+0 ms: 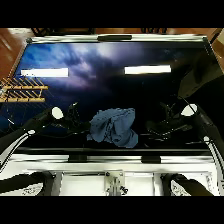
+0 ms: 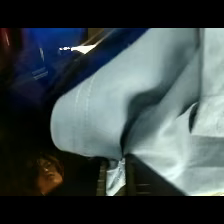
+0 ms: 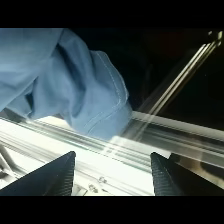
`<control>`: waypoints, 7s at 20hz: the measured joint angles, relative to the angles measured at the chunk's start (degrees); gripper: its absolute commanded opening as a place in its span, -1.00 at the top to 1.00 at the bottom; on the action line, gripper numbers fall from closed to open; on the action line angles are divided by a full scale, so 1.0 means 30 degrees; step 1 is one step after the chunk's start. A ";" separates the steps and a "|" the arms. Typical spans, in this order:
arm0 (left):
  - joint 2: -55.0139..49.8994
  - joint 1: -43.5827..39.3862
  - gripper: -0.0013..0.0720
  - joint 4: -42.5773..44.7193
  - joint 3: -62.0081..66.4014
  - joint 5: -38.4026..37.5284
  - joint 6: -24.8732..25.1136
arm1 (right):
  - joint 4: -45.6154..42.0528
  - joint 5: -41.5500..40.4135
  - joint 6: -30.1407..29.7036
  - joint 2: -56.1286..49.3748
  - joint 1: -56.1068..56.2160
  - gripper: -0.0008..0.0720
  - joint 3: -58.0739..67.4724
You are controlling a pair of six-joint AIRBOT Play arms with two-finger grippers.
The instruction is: Fold the shirts.
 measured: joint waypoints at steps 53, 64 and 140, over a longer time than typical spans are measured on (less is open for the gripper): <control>1.3092 0.2484 0.87 1.0928 0.1399 0.0882 -0.3191 | -1.5497 -0.9304 0.8947 0.4393 0.5778 0.78 0.3322; 1.2480 0.2484 0.87 1.0717 0.0940 0.2586 -0.3337 | -1.2291 -1.1358 0.9719 -0.2455 0.2506 -0.42 0.8182; 1.5934 0.5319 0.87 0.5574 -0.0933 0.1530 -0.2375 | -0.0780 -0.2601 0.1173 -0.1479 -0.1654 -0.42 -0.0437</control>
